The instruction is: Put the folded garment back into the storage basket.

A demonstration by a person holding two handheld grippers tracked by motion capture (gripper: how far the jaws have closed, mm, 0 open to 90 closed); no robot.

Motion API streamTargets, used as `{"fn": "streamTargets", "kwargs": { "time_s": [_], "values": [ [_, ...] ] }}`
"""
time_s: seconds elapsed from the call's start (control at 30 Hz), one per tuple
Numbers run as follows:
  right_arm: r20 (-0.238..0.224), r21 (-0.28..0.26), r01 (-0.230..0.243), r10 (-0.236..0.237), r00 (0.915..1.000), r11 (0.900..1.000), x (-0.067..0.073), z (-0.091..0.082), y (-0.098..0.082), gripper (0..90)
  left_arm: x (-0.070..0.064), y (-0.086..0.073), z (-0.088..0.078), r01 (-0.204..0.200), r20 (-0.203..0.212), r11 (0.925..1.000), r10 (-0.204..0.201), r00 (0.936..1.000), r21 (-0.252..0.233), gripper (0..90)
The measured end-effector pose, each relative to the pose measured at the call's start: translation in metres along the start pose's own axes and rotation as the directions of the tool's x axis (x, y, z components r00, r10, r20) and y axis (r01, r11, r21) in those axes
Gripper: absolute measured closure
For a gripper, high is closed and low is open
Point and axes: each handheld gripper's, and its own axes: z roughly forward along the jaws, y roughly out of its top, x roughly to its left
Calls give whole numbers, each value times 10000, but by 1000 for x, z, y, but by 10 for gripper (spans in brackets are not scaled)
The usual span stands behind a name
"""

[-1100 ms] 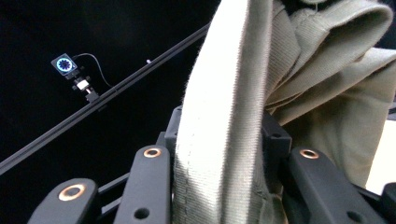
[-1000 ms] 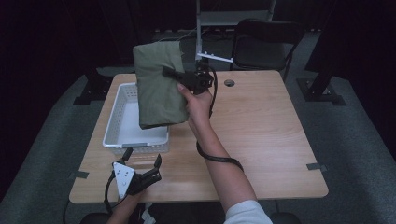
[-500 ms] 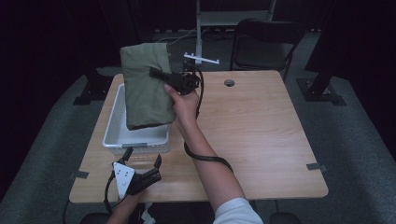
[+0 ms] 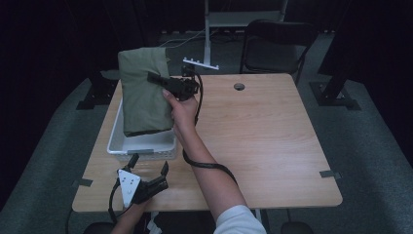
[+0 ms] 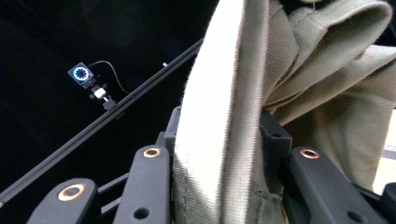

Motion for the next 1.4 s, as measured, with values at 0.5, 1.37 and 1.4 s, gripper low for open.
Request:
{"fn": "streamTargets", "kwargs": {
  "time_s": [0.5,1.37,1.4],
  "values": [
    [-208,9,-143,143,9997,9999,1,19,-7,646,0,0,0,5,62,10000,-5,10000,-9,27],
    [347,564,-684,665,9972,9961,-27,37,-36,645,0,0,0,2,83,10000,-2,10000,-31,27],
    [448,619,-780,753,9962,9950,-31,38,-38,645,0,0,0,4,76,10000,-4,10000,-23,27]
  ]
}}
